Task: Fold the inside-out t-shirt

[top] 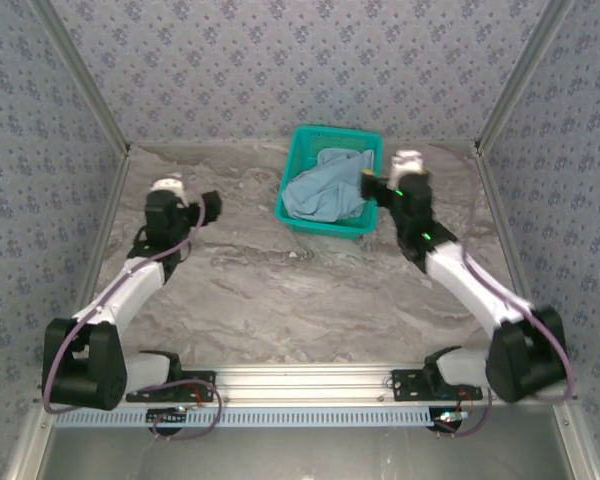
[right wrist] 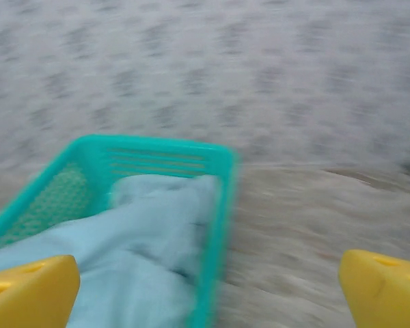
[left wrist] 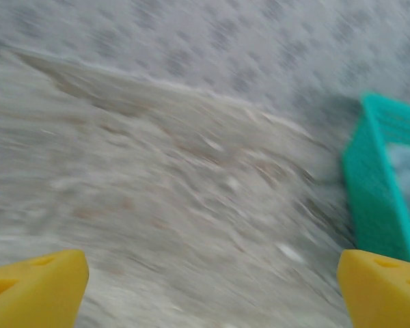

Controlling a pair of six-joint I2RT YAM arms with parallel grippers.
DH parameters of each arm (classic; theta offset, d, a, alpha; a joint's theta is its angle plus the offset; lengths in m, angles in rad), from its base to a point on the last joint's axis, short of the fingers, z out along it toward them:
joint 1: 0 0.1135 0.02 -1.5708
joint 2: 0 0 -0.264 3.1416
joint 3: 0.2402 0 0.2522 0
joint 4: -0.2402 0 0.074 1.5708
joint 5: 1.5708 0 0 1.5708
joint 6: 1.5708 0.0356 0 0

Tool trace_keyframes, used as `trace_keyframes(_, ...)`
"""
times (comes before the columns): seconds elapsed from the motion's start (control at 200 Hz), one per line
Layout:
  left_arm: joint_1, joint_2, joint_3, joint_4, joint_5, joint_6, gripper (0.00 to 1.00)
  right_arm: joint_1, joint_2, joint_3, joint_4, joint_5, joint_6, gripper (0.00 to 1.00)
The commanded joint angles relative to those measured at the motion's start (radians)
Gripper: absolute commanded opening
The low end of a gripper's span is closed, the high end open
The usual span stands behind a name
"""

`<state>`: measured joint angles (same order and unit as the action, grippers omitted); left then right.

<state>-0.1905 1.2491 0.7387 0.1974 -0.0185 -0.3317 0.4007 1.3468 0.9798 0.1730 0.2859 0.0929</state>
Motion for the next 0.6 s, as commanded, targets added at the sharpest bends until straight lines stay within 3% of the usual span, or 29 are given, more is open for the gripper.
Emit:
trace_keyframes(0.0, -0.081, 0.043, 0.079, -0.121, -0.020, -0.003, 0.94, 0.063, 0.201, 0.179, -0.364, -0.090, -0.060, 1.00)
trace_keyframes(0.135, -0.091, 0.047, 0.085, -0.135, -0.015, -0.039, 0.94, 0.076, 0.486, 0.509, -0.562, -0.108, -0.070, 1.00)
trace_keyframes(0.285, -0.095, 0.025, 0.070, -0.139, -0.017, -0.053, 0.95, 0.058, 0.722, 0.735, -0.681, -0.040, -0.051, 1.00)
trace_keyframes(0.595, -0.096, -0.007, 0.038, -0.139, -0.045, -0.061, 0.96, -0.011, 1.098, 1.149, -0.840, -0.181, 0.075, 0.97)
